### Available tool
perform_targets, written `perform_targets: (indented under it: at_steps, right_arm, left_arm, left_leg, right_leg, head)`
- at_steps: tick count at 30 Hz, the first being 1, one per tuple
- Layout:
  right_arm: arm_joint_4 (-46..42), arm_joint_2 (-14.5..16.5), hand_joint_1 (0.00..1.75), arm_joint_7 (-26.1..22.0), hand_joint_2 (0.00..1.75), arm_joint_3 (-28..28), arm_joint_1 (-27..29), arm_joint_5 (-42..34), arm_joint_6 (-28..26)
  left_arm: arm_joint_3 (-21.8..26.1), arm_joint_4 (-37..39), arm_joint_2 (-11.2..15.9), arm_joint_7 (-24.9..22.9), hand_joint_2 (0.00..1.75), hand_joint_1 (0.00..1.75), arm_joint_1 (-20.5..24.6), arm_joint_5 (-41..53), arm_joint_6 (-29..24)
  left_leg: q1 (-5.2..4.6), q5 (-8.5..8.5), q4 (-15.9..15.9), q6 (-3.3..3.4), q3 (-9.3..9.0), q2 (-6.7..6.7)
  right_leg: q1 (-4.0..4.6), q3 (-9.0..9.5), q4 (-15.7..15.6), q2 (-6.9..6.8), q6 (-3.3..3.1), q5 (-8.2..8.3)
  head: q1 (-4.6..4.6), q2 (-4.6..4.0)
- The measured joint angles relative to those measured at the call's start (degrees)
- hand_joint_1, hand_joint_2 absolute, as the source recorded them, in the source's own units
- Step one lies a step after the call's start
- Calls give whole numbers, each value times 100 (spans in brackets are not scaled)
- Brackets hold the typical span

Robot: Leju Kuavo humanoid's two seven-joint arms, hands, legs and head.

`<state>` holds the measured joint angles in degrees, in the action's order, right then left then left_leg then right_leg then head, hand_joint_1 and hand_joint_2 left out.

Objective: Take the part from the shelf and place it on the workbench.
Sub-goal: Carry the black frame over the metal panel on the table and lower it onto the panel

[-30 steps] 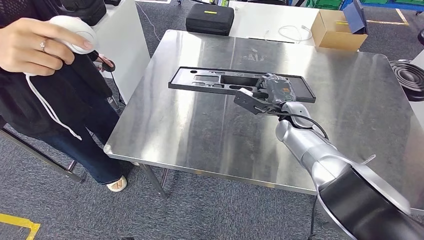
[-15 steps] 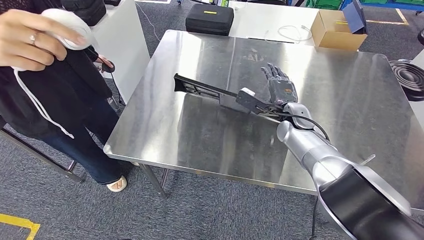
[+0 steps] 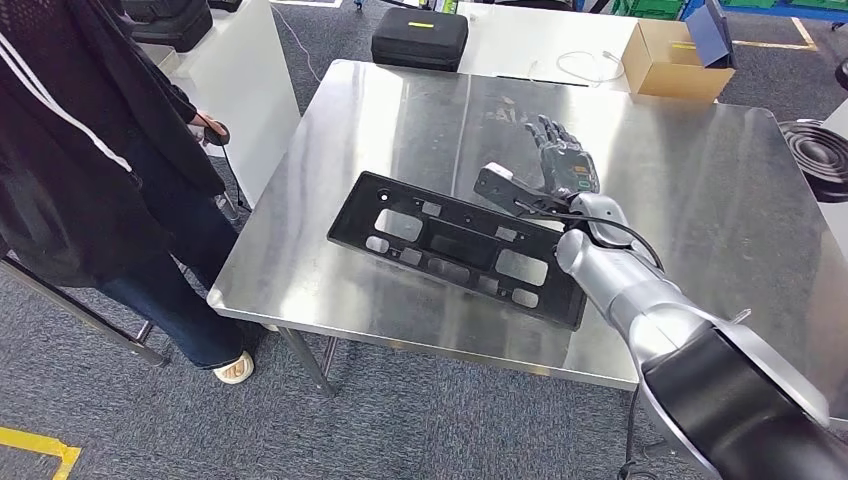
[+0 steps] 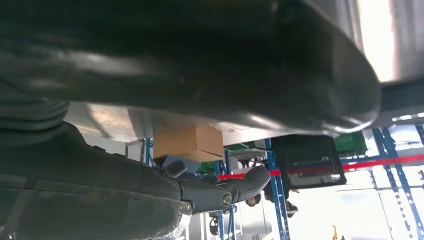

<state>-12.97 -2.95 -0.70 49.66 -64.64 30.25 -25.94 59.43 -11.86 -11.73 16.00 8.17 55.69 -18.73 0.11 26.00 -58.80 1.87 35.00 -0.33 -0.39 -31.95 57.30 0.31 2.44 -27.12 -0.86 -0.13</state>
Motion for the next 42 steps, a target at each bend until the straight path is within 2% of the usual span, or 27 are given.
perform_targets:
  at_steps: [7,12,17,22,30,38,42]
  right_arm:
    - [-45,-21,0,19,0,-34,-209,133,21]
    - [-174,-19,0,4,0,-117,-663,228,131]
    - [-333,-96,0,-50,0,-398,-988,290,36]
    - [-439,-274,0,-172,0,-772,-1067,369,-100]
    - [-718,-939,0,-710,0,-2021,-955,293,-407]
    - [-1029,-1599,0,-1434,0,-3508,-482,34,-212]
    - [-1105,-1780,0,-1535,0,-3974,-288,34,-182]
  left_arm:
    - [0,0,-1,-12,0,0,-3,22,-1]
    - [-9,1,-5,-45,0,0,-2,70,17]
    - [-26,0,-12,-54,0,0,-2,71,70]
    - [-27,0,-16,-28,0,0,-4,39,95]
    - [-21,-1,-2,136,0,0,-61,-86,188]
    - [39,-1,26,318,0,0,-164,-213,186]
    - [56,-1,37,328,0,0,-188,-221,186]
  left_leg:
    - [0,0,0,0,0,3]
    - [0,0,0,0,-1,2]
    - [0,0,0,0,-1,-5]
    - [-2,0,-1,0,-2,-7]
    - [-7,1,-3,3,-1,-22]
    - [-8,3,-2,4,-1,-24]
    - [-8,4,-2,5,-2,-14]
  right_leg:
    - [0,0,1,0,0,0]
    - [0,-1,1,0,0,0]
    - [0,0,0,-2,0,0]
    - [-2,1,-1,-3,0,0]
    - [-7,6,-3,-18,0,0]
    - [-7,6,-5,-20,1,0]
    - [-7,6,-5,-13,1,0]
  head:
    - [-1,0]
    - [0,0]
    - [1,0]
    - [0,0]
    - [0,0]
    - [-1,0]
    - [-1,0]
